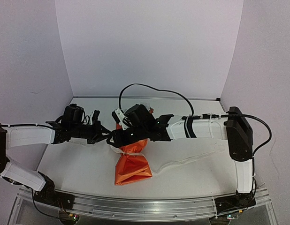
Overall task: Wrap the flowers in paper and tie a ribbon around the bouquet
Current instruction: Cross the half-tied ribbon over the folded bouquet.
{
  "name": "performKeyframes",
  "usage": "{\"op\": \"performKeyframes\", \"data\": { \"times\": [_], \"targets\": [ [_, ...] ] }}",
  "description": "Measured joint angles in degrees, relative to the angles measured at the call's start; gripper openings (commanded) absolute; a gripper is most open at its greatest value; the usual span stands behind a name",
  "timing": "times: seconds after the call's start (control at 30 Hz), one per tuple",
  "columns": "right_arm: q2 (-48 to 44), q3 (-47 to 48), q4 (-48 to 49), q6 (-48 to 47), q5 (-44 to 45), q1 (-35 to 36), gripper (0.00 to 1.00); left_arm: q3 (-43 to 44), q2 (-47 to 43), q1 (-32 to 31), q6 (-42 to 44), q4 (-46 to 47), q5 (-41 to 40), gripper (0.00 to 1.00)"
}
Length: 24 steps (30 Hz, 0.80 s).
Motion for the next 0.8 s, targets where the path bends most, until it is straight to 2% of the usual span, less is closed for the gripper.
{"op": "performKeyframes", "data": {
  "times": [0.3,0.4,0.5,0.57,0.6,0.8],
  "targets": [
    [0.72,1.99,0.26,0.13,1.24,0.09,0.43,1.42,0.00,-0.78,-1.00,0.08,1.11,0.00],
    [1.16,1.99,0.15,0.31,1.77,0.09,0.32,2.11,0.41,-1.48,-0.99,0.12,1.17,0.01],
    [1.34,1.99,-0.48,0.40,2.60,0.09,0.16,2.49,0.84,-2.04,-1.01,0.09,1.17,0.02],
    [1.34,1.99,-1.10,0.48,3.57,0.11,0.03,2.63,0.96,-2.26,-0.97,0.06,1.09,0.05],
    [1.34,1.87,-1.27,0.80,3.95,0.11,0.01,2.63,0.96,-2.29,-0.95,0.07,0.91,0.07],
    [0.88,-1.08,0.12,1.16,7.10,0.32,0.00,3.37,0.98,-2.88,-0.68,-1.28,0.64,0.27]
  ]
}}
